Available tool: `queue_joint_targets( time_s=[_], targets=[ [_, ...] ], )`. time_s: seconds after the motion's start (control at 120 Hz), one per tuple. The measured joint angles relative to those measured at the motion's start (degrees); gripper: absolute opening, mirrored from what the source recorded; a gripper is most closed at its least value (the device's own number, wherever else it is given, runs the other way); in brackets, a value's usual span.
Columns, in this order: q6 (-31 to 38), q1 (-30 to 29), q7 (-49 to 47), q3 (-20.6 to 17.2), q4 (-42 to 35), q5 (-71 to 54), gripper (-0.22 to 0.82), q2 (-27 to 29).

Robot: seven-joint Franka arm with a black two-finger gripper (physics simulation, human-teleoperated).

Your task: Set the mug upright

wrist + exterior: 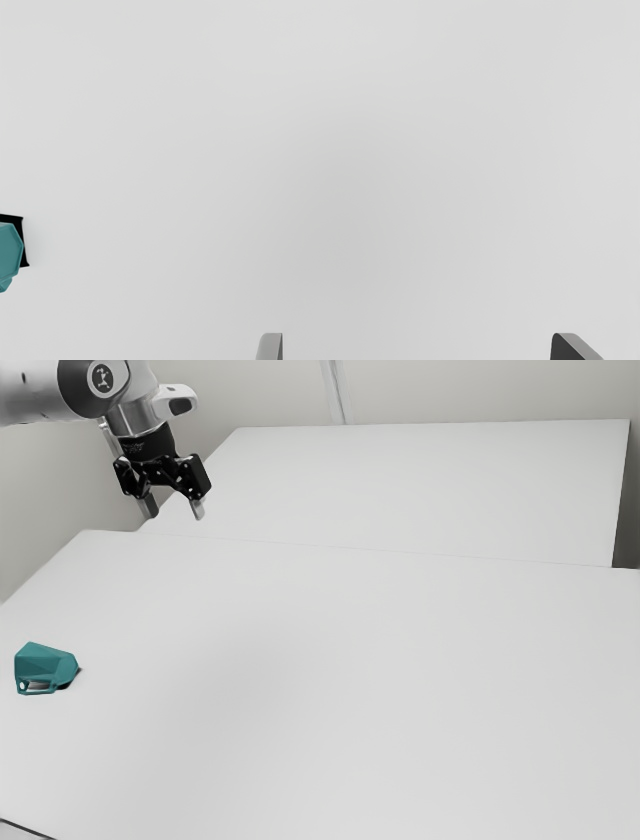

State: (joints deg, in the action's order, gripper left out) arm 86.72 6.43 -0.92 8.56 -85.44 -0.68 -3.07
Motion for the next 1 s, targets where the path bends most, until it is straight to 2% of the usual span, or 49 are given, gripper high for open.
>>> queue_joint_targets(
  time_s=[0.275,0.775,1.0],
  targets=[
    [-0.17,-2.0,-0.12,-0.12,-0.14,-0.04,0.58,0.18],
    [-0.01,-13.67,4.61,-0.12,-1.6,0.0,0.58,0.98],
    [4.56,-19.94,10.76,-0.12,-7.83,0.41,0.58,4.02]
  ],
)
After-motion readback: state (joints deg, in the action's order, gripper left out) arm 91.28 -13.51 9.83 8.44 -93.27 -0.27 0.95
